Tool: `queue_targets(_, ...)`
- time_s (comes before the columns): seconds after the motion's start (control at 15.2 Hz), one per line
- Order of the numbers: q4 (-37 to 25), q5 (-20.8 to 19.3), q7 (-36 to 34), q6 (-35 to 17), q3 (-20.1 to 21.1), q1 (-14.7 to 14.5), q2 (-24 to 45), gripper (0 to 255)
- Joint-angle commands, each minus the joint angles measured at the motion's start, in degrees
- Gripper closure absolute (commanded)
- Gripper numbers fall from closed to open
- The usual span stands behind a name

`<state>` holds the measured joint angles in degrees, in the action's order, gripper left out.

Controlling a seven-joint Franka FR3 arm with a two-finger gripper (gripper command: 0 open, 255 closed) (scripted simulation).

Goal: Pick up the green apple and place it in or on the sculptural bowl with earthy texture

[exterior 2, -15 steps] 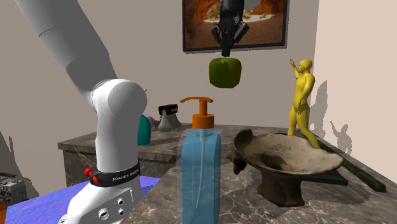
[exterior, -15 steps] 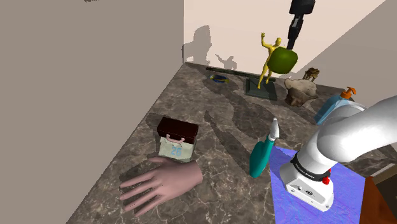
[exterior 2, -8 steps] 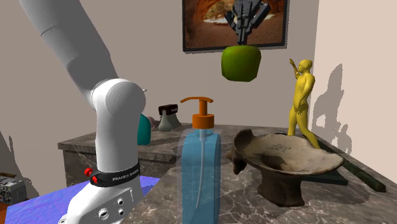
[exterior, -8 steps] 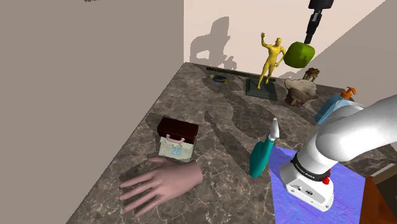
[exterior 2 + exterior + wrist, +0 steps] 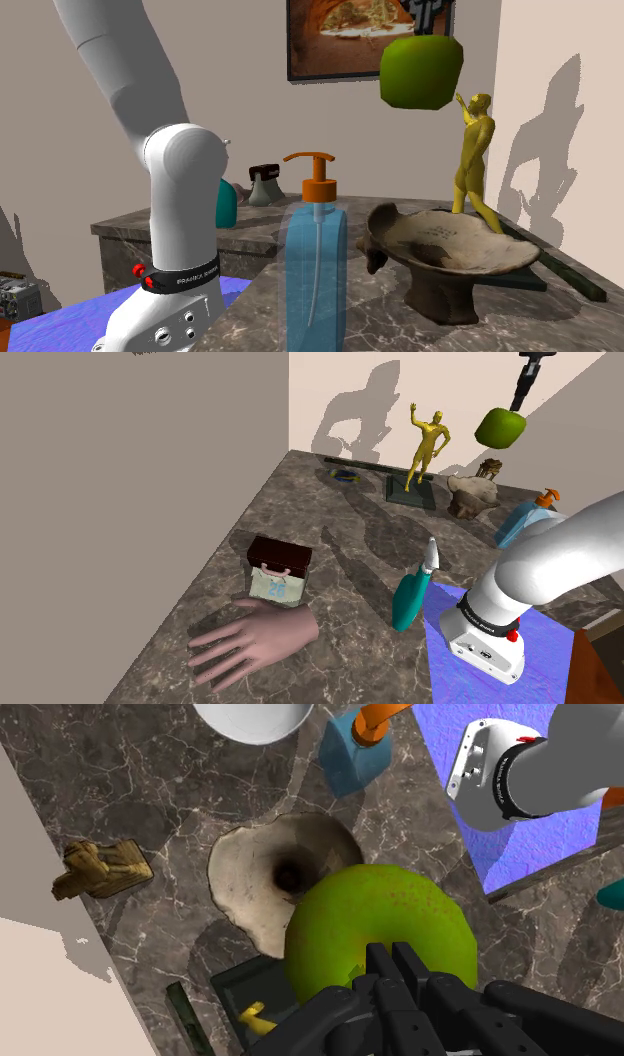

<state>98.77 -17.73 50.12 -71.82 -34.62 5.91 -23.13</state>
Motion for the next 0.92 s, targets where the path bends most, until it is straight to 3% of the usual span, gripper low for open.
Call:
queue_targets(0.0, -2.9, -0.2, 3.9, -0.1, -3.1, 0.2, 2.4, 255)
queue_targets(0.13, -4.7, -0.1, 6.0, -0.1, -4.9, 0.2, 3.9, 255)
queue_targets(0.86, 7.1, -1.8, 3.3, -8.1, -4.5, 1.2, -0.1, 255)
